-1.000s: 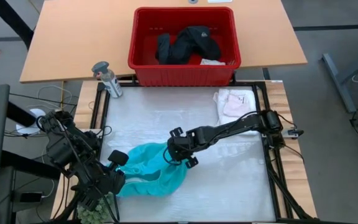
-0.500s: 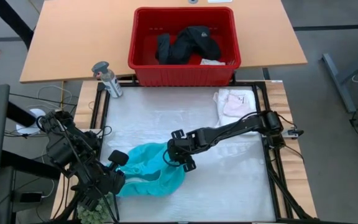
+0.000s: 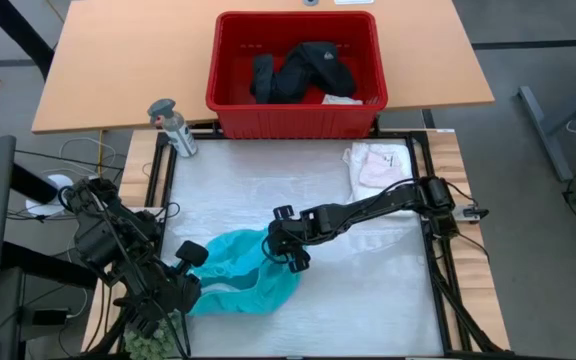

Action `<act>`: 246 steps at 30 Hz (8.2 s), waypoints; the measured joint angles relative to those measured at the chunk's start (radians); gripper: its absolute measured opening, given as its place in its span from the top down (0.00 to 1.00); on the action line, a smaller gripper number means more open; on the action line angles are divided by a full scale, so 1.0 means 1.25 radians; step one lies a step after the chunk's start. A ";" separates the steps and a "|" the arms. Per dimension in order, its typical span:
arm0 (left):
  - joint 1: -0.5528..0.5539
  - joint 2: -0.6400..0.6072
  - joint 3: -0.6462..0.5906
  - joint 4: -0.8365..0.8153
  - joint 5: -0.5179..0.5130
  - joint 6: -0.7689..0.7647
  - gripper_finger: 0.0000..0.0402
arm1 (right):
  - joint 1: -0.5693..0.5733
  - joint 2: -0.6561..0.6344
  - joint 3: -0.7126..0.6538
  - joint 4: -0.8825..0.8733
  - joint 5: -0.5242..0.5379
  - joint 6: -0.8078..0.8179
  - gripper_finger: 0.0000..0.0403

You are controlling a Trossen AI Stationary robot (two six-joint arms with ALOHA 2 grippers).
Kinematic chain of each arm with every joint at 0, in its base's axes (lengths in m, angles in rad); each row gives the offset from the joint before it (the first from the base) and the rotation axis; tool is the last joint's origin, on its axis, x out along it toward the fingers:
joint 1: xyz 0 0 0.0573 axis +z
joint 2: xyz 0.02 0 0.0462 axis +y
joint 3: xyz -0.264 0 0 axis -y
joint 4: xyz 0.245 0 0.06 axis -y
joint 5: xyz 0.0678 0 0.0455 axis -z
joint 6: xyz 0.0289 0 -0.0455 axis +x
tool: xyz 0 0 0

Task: Fold Laundry from Bin
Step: Fold the light blue shorts

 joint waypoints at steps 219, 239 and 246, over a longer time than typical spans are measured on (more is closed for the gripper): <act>0.119 -0.261 -0.938 0.837 -0.131 -0.118 0.59 | 0.223 -0.222 -0.311 -0.179 -0.032 1.379 0.95; 0.120 -0.260 -1.026 0.816 -0.351 -0.234 0.59 | 0.317 -0.283 -0.292 -0.447 0.064 1.556 0.95; 0.111 -0.299 -1.093 0.721 -0.428 -0.933 0.59 | 0.315 -0.280 -0.296 -0.464 0.029 1.555 0.91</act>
